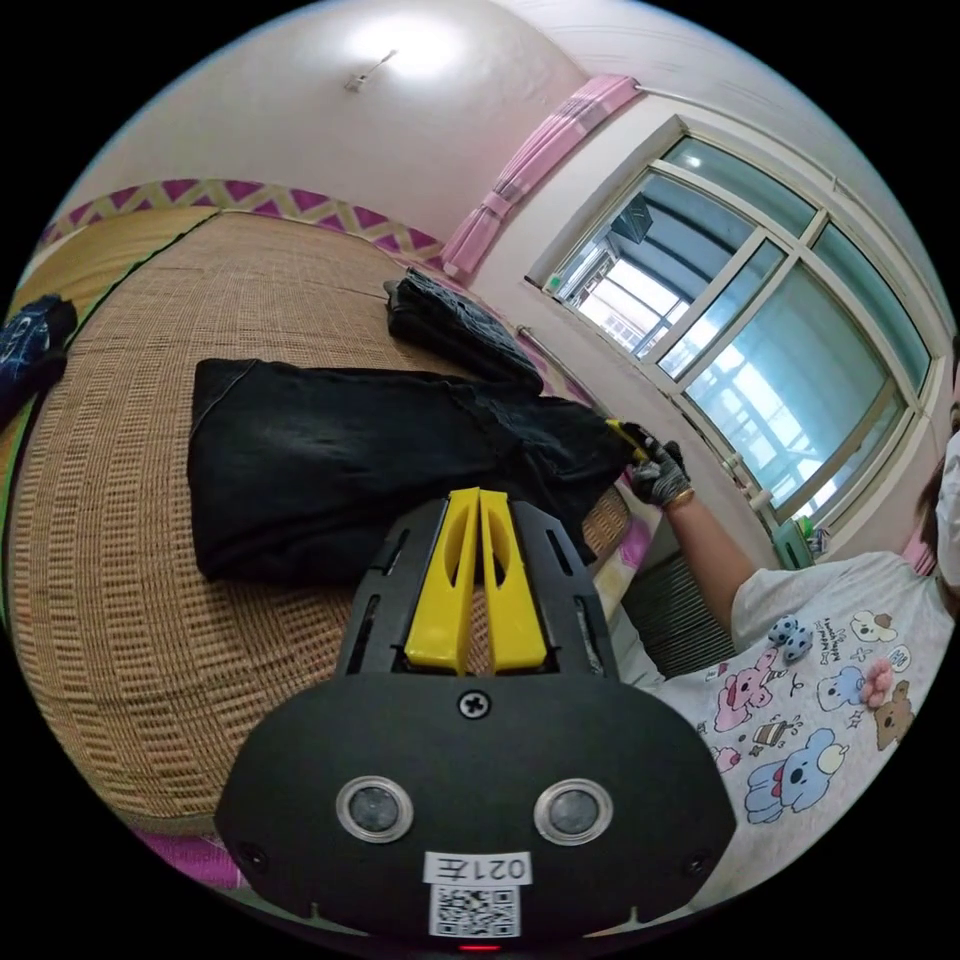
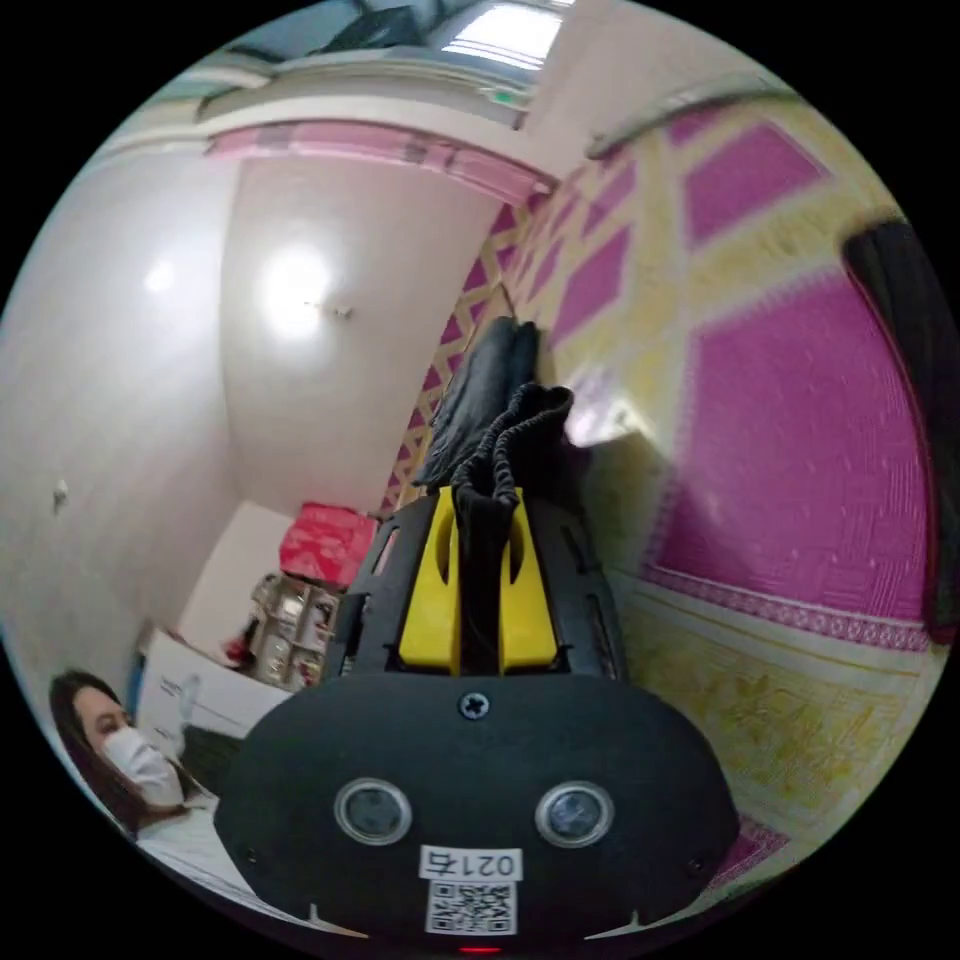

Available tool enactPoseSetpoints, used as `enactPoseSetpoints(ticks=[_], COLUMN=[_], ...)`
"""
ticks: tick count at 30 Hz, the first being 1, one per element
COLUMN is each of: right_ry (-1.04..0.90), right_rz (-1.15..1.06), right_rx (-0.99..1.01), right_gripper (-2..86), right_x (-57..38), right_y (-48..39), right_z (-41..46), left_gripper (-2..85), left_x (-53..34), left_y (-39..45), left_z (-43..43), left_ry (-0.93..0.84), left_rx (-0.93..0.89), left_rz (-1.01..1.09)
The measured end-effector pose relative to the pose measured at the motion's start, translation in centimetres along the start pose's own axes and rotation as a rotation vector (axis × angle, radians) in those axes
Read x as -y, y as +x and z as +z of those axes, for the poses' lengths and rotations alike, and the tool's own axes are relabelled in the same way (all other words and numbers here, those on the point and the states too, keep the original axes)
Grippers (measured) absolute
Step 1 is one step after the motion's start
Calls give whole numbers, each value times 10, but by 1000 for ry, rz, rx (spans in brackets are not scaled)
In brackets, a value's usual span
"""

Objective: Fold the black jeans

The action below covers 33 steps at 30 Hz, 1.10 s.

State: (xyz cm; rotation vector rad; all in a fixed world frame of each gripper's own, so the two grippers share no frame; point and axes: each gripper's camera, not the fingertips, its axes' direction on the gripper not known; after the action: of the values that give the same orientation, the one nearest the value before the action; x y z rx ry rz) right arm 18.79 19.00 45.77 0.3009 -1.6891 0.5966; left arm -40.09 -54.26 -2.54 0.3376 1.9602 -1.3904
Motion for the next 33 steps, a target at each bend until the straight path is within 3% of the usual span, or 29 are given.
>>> enactPoseSetpoints(ticks=[4,6,11,17,23,26,29,33], right_ry=[-95,-168,-326,-694,-537,-660,-648,-925], right_rz=[-342,-596,-972,-1089,-1082,-1085,-1105,-1134], right_rx=[-132,-216,-270,-408,-382,-449,-419,-98], right_gripper=[56,56,56,52,57,63,76,78], right_x=[-14,-50,-169,-321,-342,-369,-373,-352], right_y=[-146,-244,-368,-329,-347,-329,-329,-328], right_z=[49,106,259,468,466,508,496,446], left_gripper=[-10,-10,-10,-10,-10,-10,-10,-10], left_x=[-9,-14,-37,-64,-78,-68,-51,-26], left_y=[-17,-26,-55,-86,-107,-115,-113,-105], left_z=[-16,-24,-50,-82,-112,-108,-106,-111], left_ry=[14,28,80,83,114,140,170,198], left_rx=[-9,-16,-47,-31,11,-22,-45,-32], left_rz=[-14,-28,-91,-153,-176,-192,-168,-101])
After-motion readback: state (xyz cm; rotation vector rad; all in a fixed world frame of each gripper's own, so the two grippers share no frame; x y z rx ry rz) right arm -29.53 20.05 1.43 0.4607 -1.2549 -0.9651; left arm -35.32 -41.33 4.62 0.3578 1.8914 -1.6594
